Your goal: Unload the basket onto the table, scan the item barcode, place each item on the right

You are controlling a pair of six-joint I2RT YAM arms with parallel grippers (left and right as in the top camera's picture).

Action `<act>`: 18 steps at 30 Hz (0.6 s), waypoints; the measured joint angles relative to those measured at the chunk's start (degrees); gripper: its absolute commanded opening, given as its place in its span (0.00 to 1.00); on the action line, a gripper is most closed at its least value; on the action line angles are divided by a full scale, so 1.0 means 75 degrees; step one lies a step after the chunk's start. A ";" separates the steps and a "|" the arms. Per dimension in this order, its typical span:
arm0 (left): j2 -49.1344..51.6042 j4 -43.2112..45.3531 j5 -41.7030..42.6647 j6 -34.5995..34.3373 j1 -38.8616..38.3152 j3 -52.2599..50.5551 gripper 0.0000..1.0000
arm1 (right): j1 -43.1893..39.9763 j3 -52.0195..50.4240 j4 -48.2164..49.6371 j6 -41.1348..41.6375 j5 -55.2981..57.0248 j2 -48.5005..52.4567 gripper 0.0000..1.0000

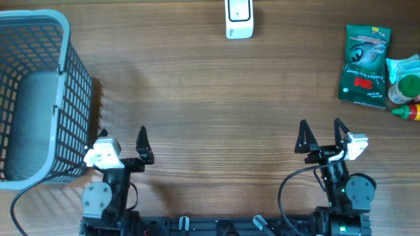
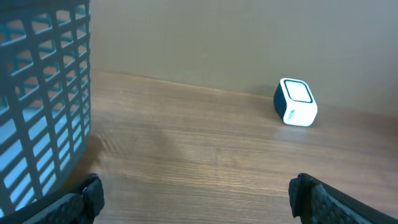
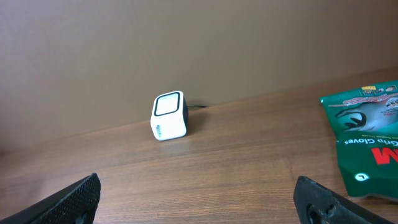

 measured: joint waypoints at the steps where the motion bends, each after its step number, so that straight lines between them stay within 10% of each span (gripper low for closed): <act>1: 0.0003 0.0198 0.0023 0.0055 0.0026 -0.0079 1.00 | 0.0000 0.0000 0.0000 -0.0003 0.0000 0.0000 1.00; 18: -0.0006 0.1941 0.0420 0.0437 0.0592 -0.1594 1.00 | 0.0000 0.0000 0.0000 -0.0003 0.0000 -0.0003 1.00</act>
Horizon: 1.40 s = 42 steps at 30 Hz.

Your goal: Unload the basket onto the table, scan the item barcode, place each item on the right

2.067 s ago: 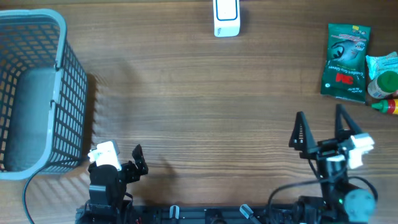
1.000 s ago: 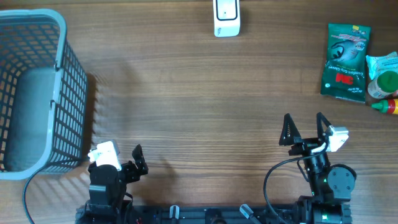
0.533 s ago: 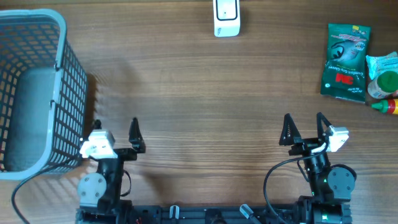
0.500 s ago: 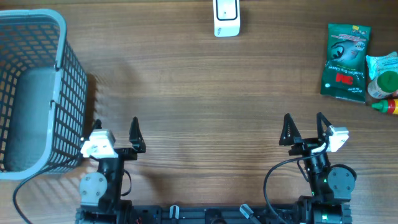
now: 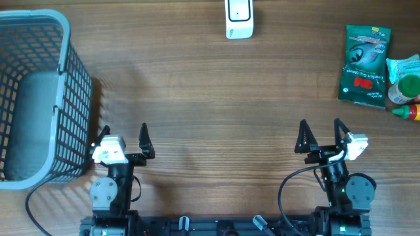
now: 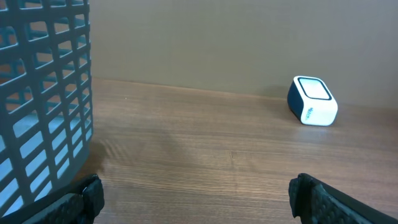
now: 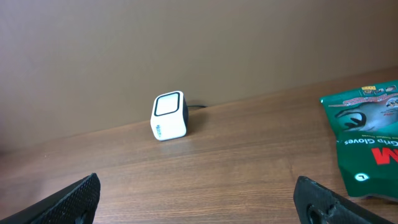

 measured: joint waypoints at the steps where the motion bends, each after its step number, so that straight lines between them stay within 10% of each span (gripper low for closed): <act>1: 0.0000 0.0000 0.0017 0.0000 0.0000 0.0000 1.00 | 0.0000 0.0000 -0.0003 0.0000 0.0000 0.0000 1.00; 42: 0.0000 0.0003 0.0058 0.0032 0.0000 0.0000 1.00 | 0.0000 0.0000 -0.0023 -0.1201 0.0309 0.0003 1.00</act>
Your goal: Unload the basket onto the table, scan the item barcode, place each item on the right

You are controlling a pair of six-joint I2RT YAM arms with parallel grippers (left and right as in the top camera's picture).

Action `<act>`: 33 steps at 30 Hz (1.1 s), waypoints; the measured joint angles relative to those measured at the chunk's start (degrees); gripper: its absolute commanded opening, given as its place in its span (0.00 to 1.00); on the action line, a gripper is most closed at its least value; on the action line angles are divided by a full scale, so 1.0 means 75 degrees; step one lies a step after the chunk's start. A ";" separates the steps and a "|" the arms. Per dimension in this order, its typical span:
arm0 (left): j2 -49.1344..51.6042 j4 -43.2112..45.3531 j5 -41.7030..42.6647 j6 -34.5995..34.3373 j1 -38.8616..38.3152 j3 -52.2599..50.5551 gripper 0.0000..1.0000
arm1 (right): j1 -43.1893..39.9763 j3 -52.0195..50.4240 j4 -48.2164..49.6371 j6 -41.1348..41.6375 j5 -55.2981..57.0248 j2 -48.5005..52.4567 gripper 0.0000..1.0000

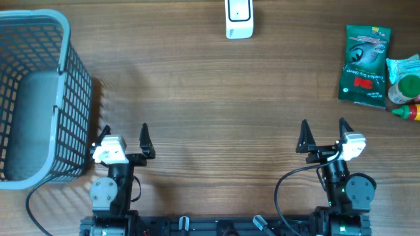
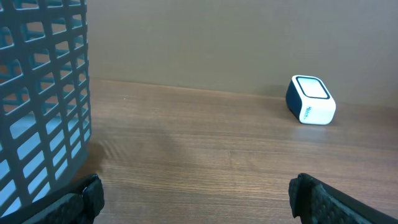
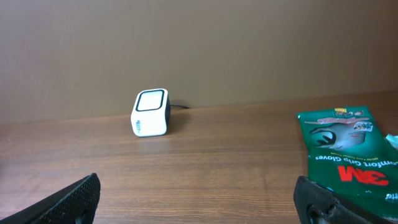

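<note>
A white barcode scanner stands at the table's far edge; it also shows in both wrist views, scanner and scanner. A green 3M gloves packet lies flat at the far right, packet. My left gripper stands open near the front left, nothing between its fingers. My right gripper is open near the front right, well short of the packet.
A grey mesh basket fills the left side, close beside my left gripper. A light green packet, a green-capped jar and a red-tipped bottle crowd the right edge past the gloves packet.
My right wrist has turned a little to the right: the scanner sits further left in its view and more of the gloves packet shows. The left arm has barely moved.
At first my left gripper stood turned toward the basket, the right one facing the scanner. Then the left wrist had squared up to face straight across the table. Now the right wrist has swung slightly toward the gloves packet. Both stayed open throughout.
</note>
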 measured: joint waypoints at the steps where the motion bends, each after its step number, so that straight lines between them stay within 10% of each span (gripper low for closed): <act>1: 0.0000 0.0000 0.0000 0.0000 0.0000 0.0000 1.00 | 0.0000 0.0000 -0.0003 -0.0009 0.0000 0.0000 1.00; 33: 0.0000 -0.0003 0.0000 0.0023 0.0000 0.0000 1.00 | 0.0536 0.0000 -0.0006 -0.0012 0.0003 0.0000 1.00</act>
